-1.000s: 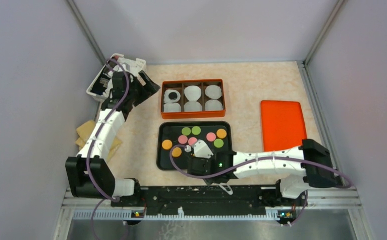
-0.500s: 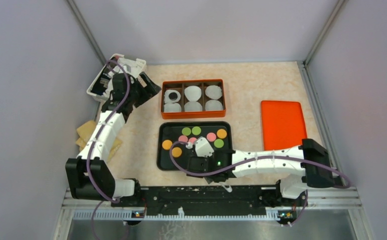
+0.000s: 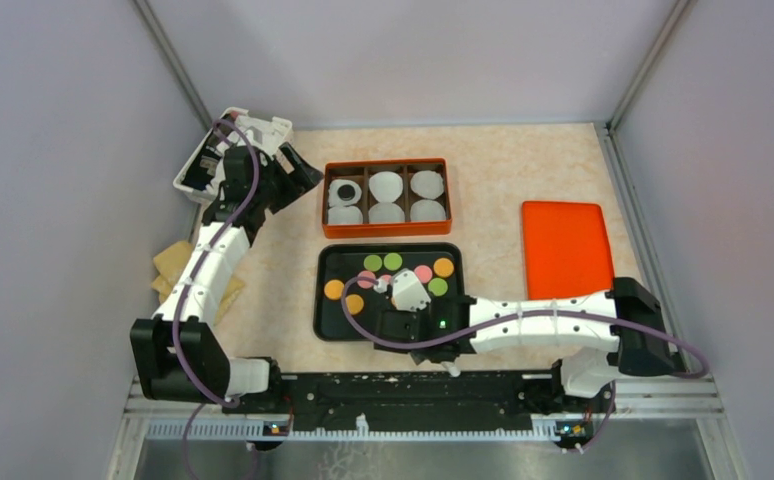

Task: Pack the cookies

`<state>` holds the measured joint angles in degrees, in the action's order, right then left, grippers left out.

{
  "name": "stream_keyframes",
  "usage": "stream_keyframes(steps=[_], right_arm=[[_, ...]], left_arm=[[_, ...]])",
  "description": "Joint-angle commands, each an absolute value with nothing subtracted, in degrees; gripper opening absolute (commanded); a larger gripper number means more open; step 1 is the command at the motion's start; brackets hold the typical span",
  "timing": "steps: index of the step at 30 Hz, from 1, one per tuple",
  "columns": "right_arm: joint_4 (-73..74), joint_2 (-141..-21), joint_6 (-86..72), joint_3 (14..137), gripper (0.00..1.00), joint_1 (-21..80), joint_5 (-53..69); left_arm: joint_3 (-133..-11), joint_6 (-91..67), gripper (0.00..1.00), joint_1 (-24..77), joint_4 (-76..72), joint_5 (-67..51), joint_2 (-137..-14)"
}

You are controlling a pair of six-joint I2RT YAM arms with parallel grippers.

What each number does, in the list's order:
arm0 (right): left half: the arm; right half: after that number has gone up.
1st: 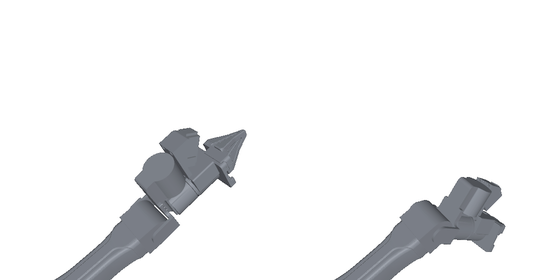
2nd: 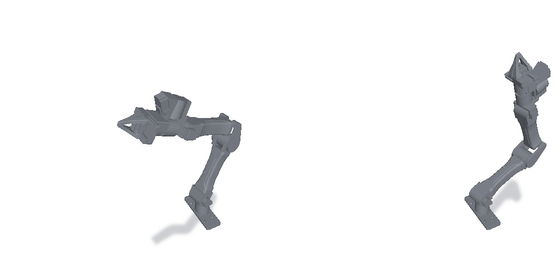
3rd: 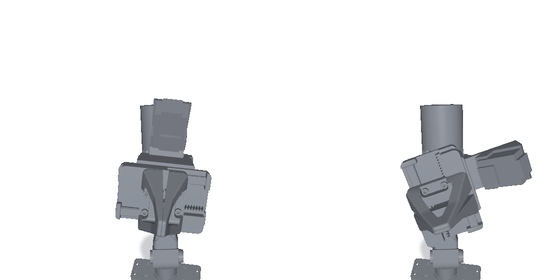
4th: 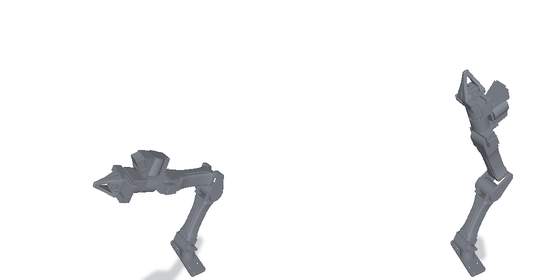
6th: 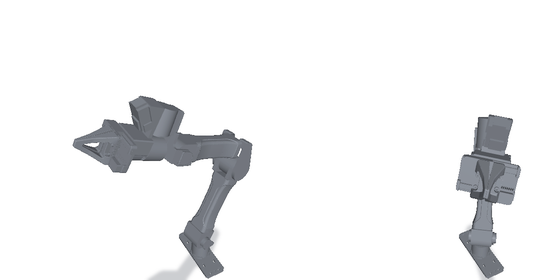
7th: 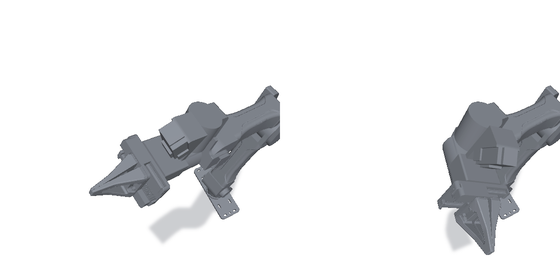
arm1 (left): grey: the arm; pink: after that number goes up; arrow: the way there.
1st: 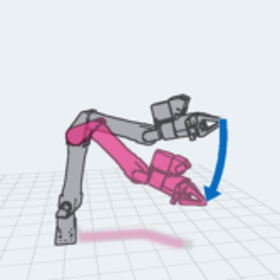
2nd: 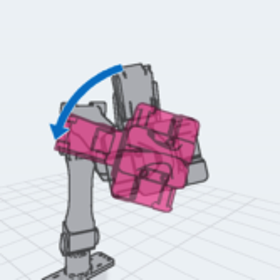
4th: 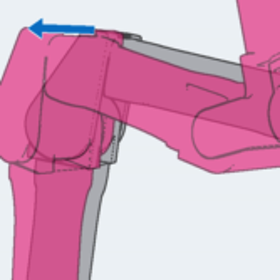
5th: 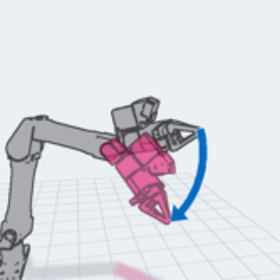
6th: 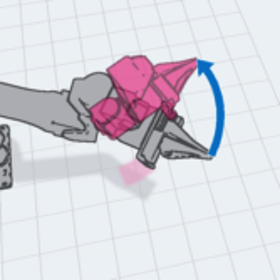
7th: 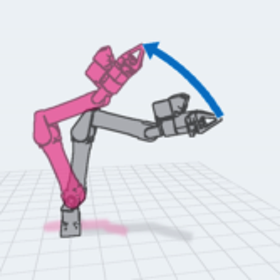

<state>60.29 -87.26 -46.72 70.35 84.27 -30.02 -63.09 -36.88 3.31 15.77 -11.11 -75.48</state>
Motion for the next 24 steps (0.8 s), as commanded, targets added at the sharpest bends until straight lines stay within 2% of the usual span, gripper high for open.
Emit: stream_keyframes(steps=[1,8,12,16,24], right_arm=[[56.7,-88.5,-47.1,69.2,0.48,84.7,-30.1],[54.8,-89.4,-46.3,69.5,0.39,83.9,-30.1],[55.7,-88.4,-45.1,72.3,0.14,83.5,-31.5],[57.1,-87.8,-43.4,76.2,0.01,83.4,-34.4],[56.1,-89.4,-36.9,84.9,0.0,80.5,-39.6]], left_arm=[[-62.8,-36.6,0.92,3.3,12.8,-11.8,-74.2],[-62.8,-36.4,0.92,3.3,13.0,-12.3,-74.3],[-63.2,-35.9,0.92,3.3,13.6,-11.7,-73.5],[-63.6,-35.5,0.92,3.2,14.3,-10.9,-72.4],[-66.0,-34.3,0.92,3.2,17.3,-7.4,-70.4]])
